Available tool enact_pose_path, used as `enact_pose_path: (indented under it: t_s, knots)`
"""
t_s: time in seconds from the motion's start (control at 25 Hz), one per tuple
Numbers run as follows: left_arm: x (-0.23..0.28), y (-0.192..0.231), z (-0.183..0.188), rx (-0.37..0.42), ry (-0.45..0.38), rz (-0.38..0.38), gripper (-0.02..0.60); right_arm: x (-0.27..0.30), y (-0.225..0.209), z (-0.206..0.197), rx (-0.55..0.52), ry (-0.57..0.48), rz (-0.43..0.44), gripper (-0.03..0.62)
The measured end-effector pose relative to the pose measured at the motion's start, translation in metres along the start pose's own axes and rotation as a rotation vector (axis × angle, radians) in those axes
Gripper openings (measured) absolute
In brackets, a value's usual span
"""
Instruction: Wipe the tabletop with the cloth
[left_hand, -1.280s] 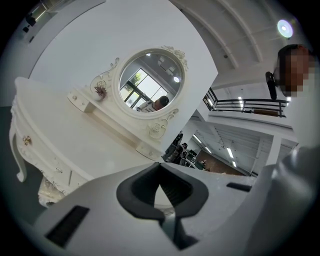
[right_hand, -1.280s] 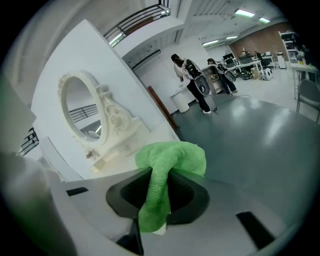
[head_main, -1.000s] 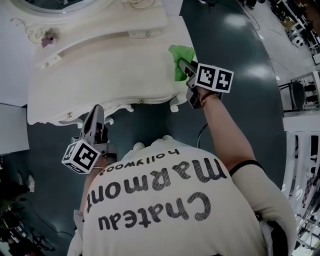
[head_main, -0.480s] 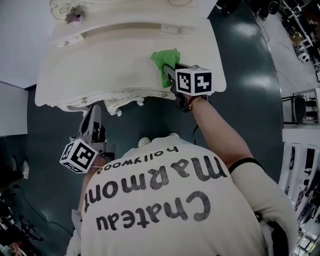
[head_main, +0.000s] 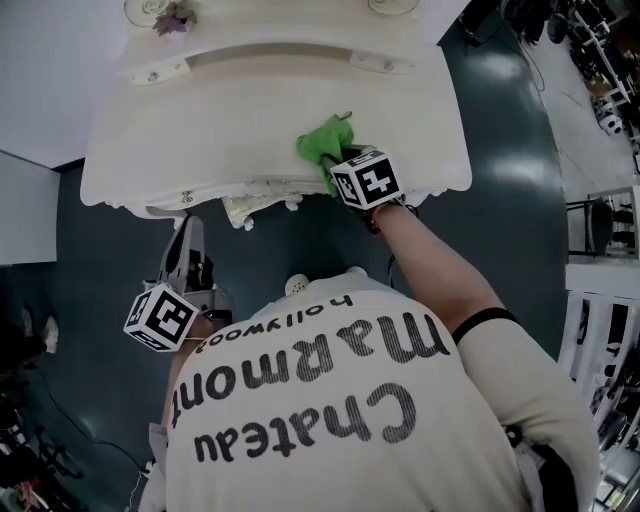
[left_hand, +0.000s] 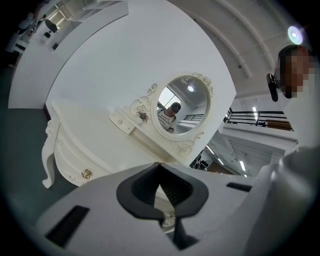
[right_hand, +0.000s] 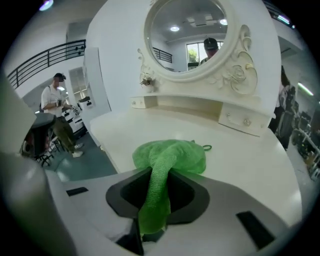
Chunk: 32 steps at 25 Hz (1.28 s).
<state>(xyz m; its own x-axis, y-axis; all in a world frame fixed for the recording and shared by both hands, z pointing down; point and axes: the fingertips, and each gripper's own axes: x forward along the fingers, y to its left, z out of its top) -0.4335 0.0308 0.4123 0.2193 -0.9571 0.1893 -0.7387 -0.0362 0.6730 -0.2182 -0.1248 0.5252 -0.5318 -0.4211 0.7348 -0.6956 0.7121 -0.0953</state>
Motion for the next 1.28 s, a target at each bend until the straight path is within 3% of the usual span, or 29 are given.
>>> enact_pose_path:
  t_s: [0.32, 0.64, 1.04, 1.28]
  knots:
    - [0.011, 0.007, 0.002, -0.026, -0.015, -0.021, 0.006, 0.001, 0.000, 0.003, 0.027, 0.107, 0.036, 0.098]
    - [0.019, -0.007, -0.008, -0.023, -0.009, -0.035, 0.006, 0.000, -0.001, 0.002, 0.059, 0.081, 0.044, 0.098]
    - [0.015, -0.036, 0.001, -0.003, -0.079, 0.007, 0.006, -0.014, -0.009, -0.010, 0.011, 0.076, 0.078, 0.097]
    - [0.023, -0.055, -0.012, 0.014, -0.065, -0.001, 0.006, -0.026, -0.019, -0.021, -0.010, 0.062, 0.072, 0.097]
